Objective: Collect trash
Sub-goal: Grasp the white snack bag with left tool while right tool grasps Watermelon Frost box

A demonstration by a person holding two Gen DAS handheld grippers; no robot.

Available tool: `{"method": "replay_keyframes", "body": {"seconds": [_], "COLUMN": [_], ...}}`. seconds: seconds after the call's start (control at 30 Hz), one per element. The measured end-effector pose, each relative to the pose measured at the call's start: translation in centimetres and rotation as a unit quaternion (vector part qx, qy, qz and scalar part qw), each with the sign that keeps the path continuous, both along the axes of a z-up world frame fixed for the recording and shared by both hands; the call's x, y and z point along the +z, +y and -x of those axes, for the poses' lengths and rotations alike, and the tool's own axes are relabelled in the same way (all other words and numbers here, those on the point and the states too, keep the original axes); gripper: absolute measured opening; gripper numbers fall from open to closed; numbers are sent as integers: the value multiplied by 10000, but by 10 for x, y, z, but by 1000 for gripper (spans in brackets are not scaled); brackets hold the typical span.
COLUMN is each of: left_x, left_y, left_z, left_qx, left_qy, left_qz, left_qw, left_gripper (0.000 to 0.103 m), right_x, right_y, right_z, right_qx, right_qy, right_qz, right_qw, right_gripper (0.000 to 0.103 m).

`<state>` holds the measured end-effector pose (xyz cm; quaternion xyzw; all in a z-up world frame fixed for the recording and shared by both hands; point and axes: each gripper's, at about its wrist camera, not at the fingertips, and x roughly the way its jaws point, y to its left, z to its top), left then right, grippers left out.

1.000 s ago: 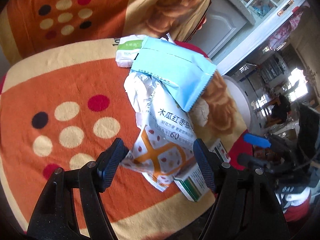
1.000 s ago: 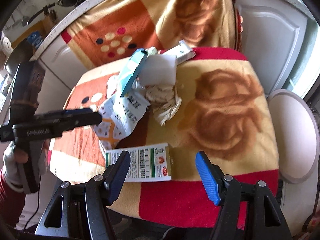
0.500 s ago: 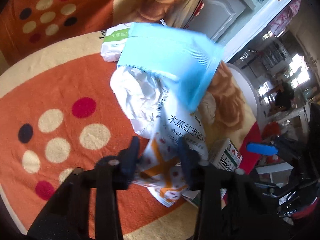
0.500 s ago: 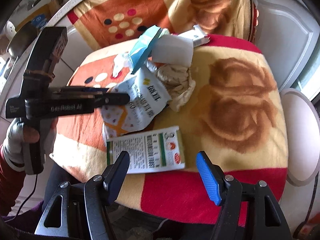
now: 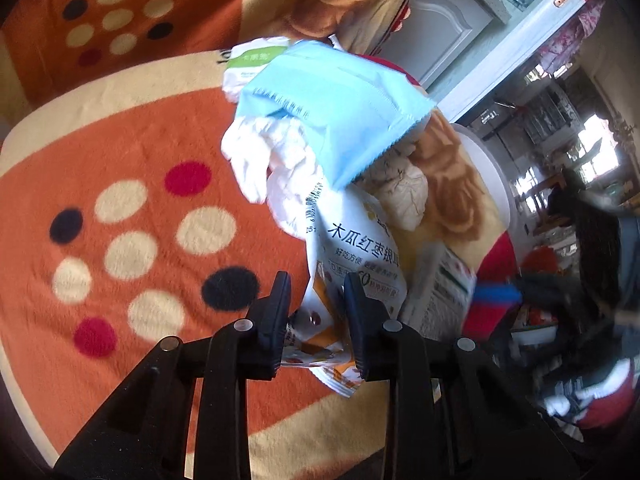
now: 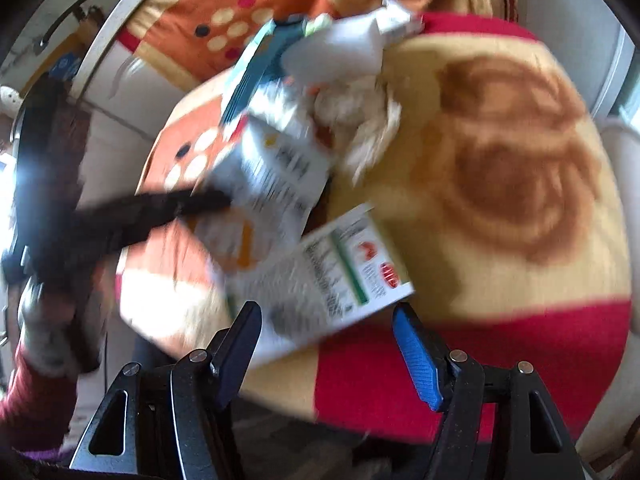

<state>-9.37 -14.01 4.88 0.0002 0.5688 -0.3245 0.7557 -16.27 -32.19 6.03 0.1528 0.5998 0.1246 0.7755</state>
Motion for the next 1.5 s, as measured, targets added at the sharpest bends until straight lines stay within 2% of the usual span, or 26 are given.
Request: {"method": "replay_keyframes", "body": {"seconds": [0.17, 0.27, 0.43, 0.57, 0.7, 0.83, 0.93, 1.07, 1.2, 1.27, 1.33, 1.37, 1.43, 1.5], "left_x": [-1, 2, 5, 5, 4, 5, 7, 11, 12, 12, 11, 11, 7, -1], "left_y": [22, 36, 44, 57, 70, 81, 88, 96, 100, 97, 92, 89, 81, 71], "left_z": [10, 14, 18, 16, 16, 12, 8, 6, 5, 6, 8, 8, 8, 4], "left_qx": [248, 408, 531, 663, 774, 962, 1111, 1239, 1312, 1247, 1181, 1137, 1058, 1013], "left_qy": [54, 67, -66, -61, -10, 145, 170, 135, 130, 187, 222, 239, 306, 459], "left_qz": [6, 24, -86, -96, -64, 290, 375, 355, 351, 399, 460, 498, 534, 563], "left_qw": [9997, 9991, 9985, 9977, 9970, 9948, 9930, 9916, 9907, 9912, 9917, 9920, 9925, 9922], "left_gripper": [25, 25, 25, 22, 22, 23, 23, 23, 24, 31, 43, 45, 56, 58], "right_x": [7, 16, 7, 10, 15, 14, 4, 1, -7, -8, -6, -3, 2, 7], "right_y": [15, 21, 31, 24, 18, 17, 23, 33, 51, 59, 58, 54, 48, 38], "right_z": [-30, -27, -17, -9, 1, 6, -4, -23, -31, -27, -22, -20, -19, -18], "right_qx": [37, -31, -351, -813, -812, -840, -854, -849, -527, -98, 159, 258, 318, 291], "right_qy": [-349, -419, -125, -161, -28, 136, 248, 284, 312, 196, 140, 111, -33, -95], "right_qz": [641, 656, 860, 799, 693, 254, 435, 367, 682, 914, 1022, 1110, 1241, 1266], "right_qw": [9973, 9970, 9956, 9933, 9943, 9960, 9951, 9953, 9958, 9956, 9945, 9934, 9918, 9915], "right_gripper": [67, 67, 68, 68, 68, 68, 68, 68, 68, 68, 64, 63, 59, 59]}}
